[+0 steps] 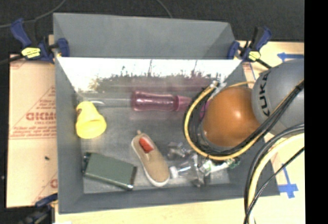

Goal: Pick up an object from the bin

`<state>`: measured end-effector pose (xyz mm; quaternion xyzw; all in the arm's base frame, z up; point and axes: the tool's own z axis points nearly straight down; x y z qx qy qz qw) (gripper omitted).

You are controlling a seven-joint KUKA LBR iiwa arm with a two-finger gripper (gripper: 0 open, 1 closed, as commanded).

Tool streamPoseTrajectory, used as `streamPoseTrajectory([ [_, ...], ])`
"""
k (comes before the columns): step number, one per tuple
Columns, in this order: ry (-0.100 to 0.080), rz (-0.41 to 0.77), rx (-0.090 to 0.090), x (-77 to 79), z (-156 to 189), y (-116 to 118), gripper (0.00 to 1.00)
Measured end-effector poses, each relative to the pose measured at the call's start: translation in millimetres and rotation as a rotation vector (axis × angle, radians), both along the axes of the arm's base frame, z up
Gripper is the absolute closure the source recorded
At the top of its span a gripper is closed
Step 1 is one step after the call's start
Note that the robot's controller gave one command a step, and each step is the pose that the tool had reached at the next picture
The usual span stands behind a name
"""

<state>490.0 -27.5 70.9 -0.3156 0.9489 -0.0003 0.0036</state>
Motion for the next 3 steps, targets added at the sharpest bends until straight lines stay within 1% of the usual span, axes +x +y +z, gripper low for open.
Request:
streamPoseTrajectory([
  [1,0.005,-0.296,0.0,-11.4,-0.9,3.9,1.0],
  [2,0.005,-0.296,0.0,-11.4,-0.9,3.9,1.0],
  [3,0.009,-0.294,0.0,-3.8,89.5,12.6,1.0],
])
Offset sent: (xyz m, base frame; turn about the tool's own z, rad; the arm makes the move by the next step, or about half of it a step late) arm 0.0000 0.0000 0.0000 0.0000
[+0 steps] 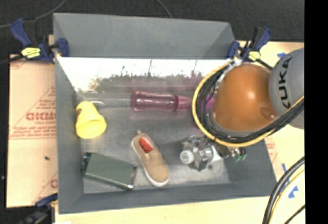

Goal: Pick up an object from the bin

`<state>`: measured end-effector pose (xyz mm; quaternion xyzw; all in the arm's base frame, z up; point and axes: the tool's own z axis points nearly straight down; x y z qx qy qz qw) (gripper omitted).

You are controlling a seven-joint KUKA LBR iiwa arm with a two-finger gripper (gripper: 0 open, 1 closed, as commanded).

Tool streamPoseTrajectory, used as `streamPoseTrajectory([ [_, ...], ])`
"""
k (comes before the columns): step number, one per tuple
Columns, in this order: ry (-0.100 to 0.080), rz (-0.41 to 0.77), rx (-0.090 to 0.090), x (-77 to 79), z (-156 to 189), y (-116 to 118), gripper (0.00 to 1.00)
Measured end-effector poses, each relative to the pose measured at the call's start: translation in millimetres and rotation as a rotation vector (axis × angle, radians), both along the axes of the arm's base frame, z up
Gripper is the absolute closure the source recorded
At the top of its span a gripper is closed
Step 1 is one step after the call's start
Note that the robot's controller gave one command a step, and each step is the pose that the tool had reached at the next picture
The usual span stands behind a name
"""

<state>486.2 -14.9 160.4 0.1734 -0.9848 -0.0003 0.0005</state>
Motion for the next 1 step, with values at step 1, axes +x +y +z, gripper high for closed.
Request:
streamPoseTrajectory([
  [1,-0.005,-0.005,0.0,2.3,88.7,1.5,1.0],
])
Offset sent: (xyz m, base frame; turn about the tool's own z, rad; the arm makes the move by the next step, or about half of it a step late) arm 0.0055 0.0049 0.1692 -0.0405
